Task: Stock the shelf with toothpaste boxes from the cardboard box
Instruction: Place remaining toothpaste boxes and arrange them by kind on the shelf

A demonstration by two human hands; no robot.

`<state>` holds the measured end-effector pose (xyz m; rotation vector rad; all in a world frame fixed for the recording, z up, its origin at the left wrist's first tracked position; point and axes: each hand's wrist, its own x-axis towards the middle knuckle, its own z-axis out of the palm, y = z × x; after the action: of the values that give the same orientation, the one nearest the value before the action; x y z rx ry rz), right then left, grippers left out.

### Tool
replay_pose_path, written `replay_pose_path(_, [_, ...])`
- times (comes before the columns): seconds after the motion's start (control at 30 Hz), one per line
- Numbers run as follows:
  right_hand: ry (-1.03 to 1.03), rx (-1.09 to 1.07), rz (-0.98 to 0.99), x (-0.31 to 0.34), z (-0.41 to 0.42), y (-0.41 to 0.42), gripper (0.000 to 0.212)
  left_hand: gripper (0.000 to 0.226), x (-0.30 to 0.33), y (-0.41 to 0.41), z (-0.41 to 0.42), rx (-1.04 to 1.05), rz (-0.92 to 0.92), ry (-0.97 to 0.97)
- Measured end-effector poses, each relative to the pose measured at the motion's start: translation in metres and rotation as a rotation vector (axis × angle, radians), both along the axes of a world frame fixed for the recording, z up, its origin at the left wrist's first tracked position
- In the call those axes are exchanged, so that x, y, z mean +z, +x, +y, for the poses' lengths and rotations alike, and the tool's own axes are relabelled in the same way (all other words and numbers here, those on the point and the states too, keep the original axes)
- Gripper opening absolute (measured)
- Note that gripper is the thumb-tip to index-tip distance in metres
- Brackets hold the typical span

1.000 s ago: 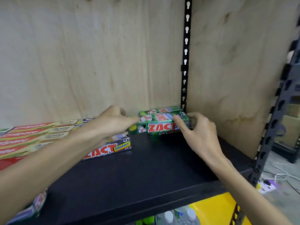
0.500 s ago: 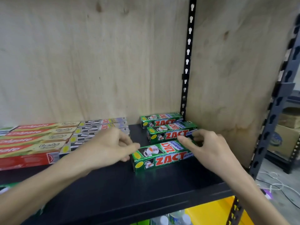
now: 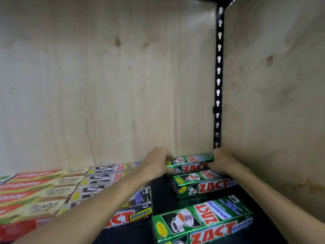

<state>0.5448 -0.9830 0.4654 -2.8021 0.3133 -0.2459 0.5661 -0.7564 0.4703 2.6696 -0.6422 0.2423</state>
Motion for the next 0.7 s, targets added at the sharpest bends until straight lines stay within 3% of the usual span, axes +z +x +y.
replay_pose_path(0.13, [0.075,0.004,-0.067,-0.005,0.001,0.007,0.019,0.034,-0.002,0.010,0.010,0.015,-0.046,0.041])
replay_pose_path(0.47, [0.075,0.084,-0.089,-0.001,0.029,0.004,0.045,0.040,0.006,0.005,0.047,0.176,0.007,0.002])
replay_pose_path(0.6, [0.151,0.132,-0.087,0.001,0.025,-0.003,0.047,0.040,0.003,-0.001,0.046,0.220,0.000,-0.080])
replay_pose_path(0.7, [0.228,0.169,-0.114,0.007,0.016,-0.019,0.036,0.039,0.000,-0.008,0.044,0.228,0.002,-0.059])
